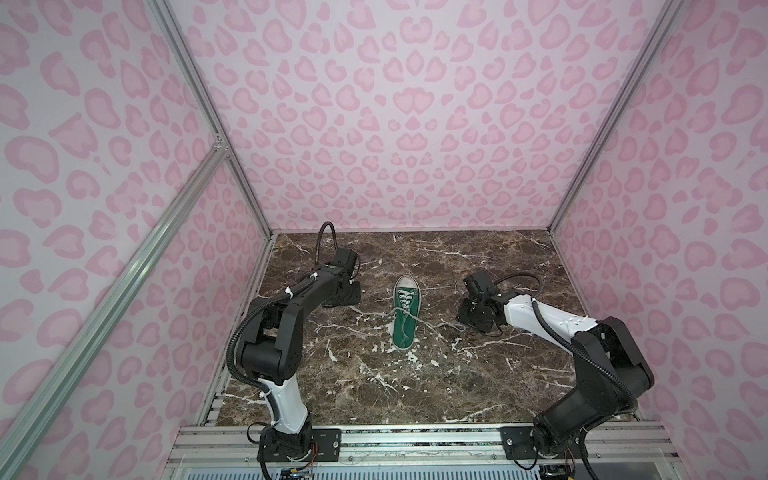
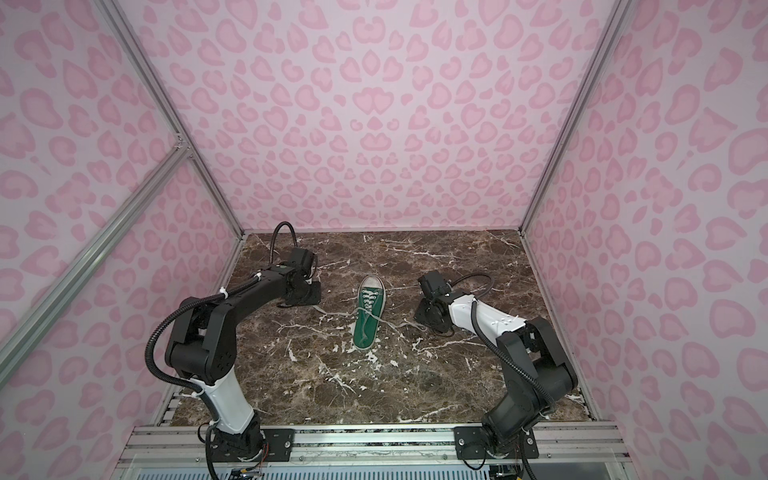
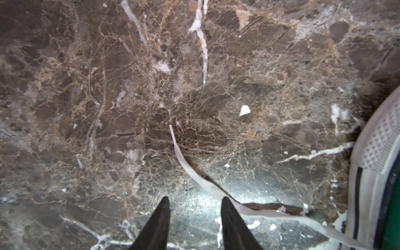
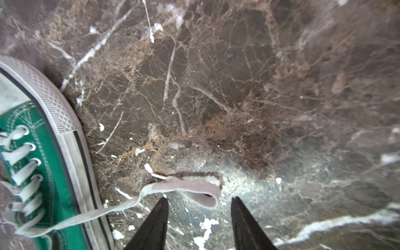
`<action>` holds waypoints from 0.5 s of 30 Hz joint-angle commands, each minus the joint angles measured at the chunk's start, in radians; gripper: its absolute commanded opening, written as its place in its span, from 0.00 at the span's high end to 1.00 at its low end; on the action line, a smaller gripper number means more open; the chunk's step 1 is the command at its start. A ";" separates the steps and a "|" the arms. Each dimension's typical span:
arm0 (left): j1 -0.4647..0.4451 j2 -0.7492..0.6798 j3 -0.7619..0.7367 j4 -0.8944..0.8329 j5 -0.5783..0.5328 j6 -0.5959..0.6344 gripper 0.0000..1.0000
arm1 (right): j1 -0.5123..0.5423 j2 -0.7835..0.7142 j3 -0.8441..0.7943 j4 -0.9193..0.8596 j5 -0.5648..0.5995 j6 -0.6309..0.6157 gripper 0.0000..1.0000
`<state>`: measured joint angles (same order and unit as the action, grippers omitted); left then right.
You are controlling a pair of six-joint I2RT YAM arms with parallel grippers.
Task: Tie the shoes
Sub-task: 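Move the open right gripper down to the lace loop beside the sneaker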
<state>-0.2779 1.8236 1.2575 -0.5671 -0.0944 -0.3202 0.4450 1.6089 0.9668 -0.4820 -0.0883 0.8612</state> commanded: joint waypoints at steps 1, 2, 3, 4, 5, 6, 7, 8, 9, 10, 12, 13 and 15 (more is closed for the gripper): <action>0.001 -0.014 -0.004 0.004 -0.004 -0.005 0.58 | 0.001 0.008 -0.008 -0.040 0.026 -0.044 0.57; 0.002 -0.015 -0.004 0.004 -0.005 -0.004 0.58 | 0.002 0.009 -0.008 -0.041 0.023 -0.046 0.58; 0.002 -0.017 -0.003 0.004 -0.005 -0.005 0.58 | 0.005 0.011 -0.010 -0.040 0.019 -0.051 0.60; 0.001 -0.017 -0.004 0.004 -0.005 -0.004 0.58 | 0.006 0.015 -0.010 -0.040 0.017 -0.054 0.61; 0.001 -0.018 -0.006 0.004 -0.005 -0.005 0.58 | 0.006 0.018 -0.008 -0.041 0.017 -0.058 0.62; 0.001 -0.019 -0.005 0.004 -0.005 -0.005 0.58 | 0.009 0.021 -0.007 -0.041 0.018 -0.063 0.64; 0.000 -0.020 -0.005 0.005 -0.005 -0.005 0.58 | 0.011 0.025 -0.008 -0.039 0.016 -0.068 0.66; 0.001 -0.018 -0.007 0.004 -0.006 -0.005 0.58 | 0.011 0.030 -0.005 -0.041 0.016 -0.069 0.68; 0.001 -0.019 -0.007 0.006 -0.005 -0.006 0.58 | 0.013 0.038 -0.003 -0.040 0.013 -0.075 0.69; 0.001 -0.020 -0.008 0.004 -0.004 -0.007 0.58 | 0.015 0.043 -0.002 -0.040 0.009 -0.077 0.70; 0.001 -0.020 -0.011 0.005 -0.005 -0.008 0.58 | 0.016 0.058 0.002 -0.040 0.006 -0.083 0.72; 0.001 -0.021 -0.012 0.007 -0.005 -0.008 0.58 | 0.018 0.063 0.001 -0.040 0.005 -0.085 0.72; 0.000 -0.021 -0.015 0.007 -0.004 -0.009 0.58 | 0.019 0.074 0.001 -0.040 0.009 -0.086 0.73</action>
<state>-0.2771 1.8145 1.2476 -0.5663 -0.0944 -0.3206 0.4629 1.6672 0.9649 -0.5083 -0.0807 0.7921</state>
